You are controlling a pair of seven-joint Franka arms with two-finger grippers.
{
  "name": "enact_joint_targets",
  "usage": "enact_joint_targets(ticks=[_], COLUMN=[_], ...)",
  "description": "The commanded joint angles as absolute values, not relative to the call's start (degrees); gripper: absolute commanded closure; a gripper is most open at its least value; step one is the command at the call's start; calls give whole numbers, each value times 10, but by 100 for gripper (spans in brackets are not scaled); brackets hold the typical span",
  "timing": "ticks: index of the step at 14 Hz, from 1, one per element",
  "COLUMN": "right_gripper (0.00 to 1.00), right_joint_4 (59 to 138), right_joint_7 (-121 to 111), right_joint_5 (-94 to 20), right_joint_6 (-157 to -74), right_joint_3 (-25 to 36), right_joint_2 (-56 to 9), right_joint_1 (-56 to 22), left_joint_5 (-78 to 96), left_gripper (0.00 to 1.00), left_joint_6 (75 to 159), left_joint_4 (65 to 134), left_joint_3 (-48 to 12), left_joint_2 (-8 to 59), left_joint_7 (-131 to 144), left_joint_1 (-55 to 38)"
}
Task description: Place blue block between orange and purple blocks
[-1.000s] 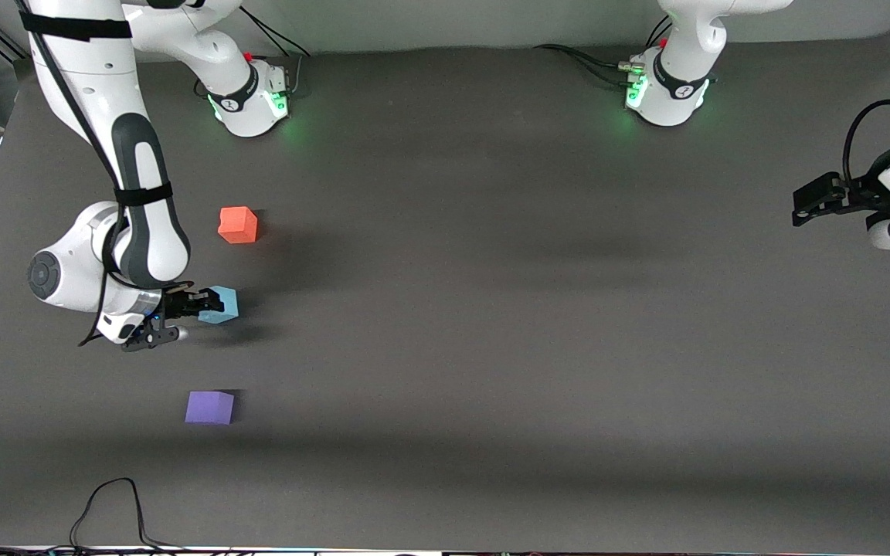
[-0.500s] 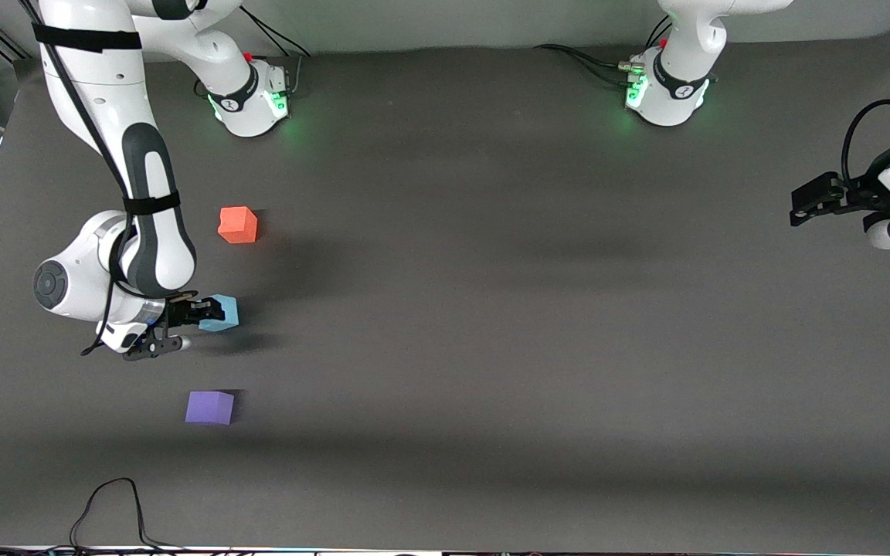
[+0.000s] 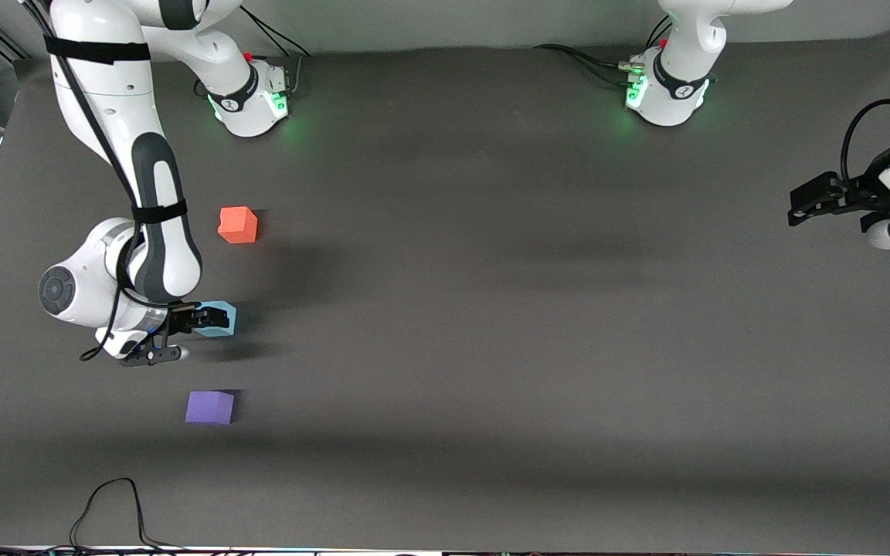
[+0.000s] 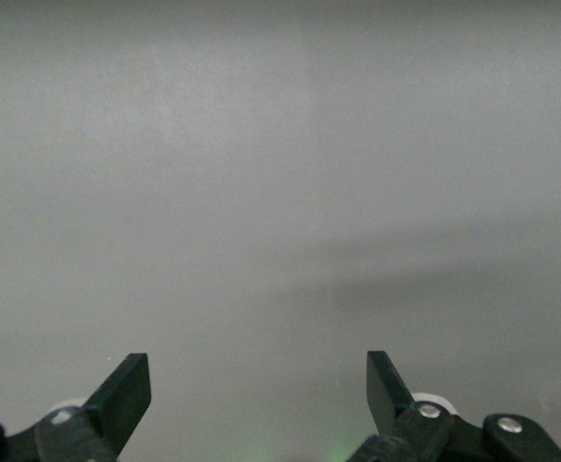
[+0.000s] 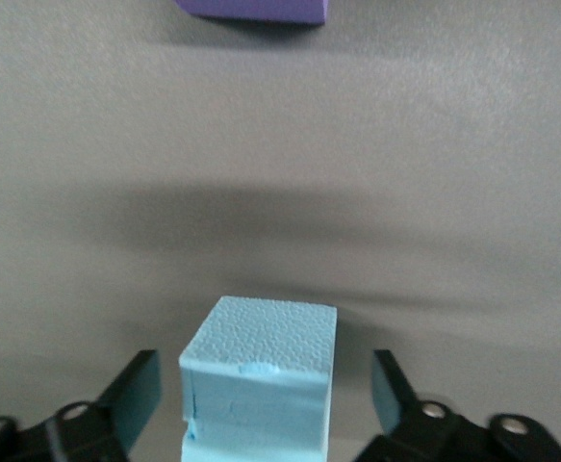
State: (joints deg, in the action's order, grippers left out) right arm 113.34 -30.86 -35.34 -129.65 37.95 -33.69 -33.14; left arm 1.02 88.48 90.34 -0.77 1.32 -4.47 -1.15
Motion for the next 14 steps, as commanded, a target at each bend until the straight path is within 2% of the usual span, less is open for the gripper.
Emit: enact_joint_targets(ticks=[1,3,6,8,11,14], right_gripper=[0,0,0,0,0,0], right_joint_4=[1129,1130,1129,1115,1010,934], right_joint_7=[-294,-281,-200,-144,-84,-75], right_joint_5=[-358,-307,-207,-155,-106,-105], right_joint_6=[-1258,-1208,-1156,-1123,-997,-927], right_joint_3=[391,423,481,495,492,490], right_joint_2=[-302,-255,-167,-105,-81,-50], right_joint_1=[-337,-364,-447,-492,-536,-558], left_joint_5=[18,17,13,4,-12,-11], left_gripper=[0,0,0,0,0,0], left_joint_6=[892,892,892,891,888,888], left_joint_4=[917,917,917,917,918,918], left_joint_3=[-9,-8,-8,-8,-8,-9], left_joint_2=[2,2,2,2,1,1], left_joint_7=[-37,-37,-37,-36,-37,-37], left_joint_1=[-9,-9,-10,-11,-11,-11])
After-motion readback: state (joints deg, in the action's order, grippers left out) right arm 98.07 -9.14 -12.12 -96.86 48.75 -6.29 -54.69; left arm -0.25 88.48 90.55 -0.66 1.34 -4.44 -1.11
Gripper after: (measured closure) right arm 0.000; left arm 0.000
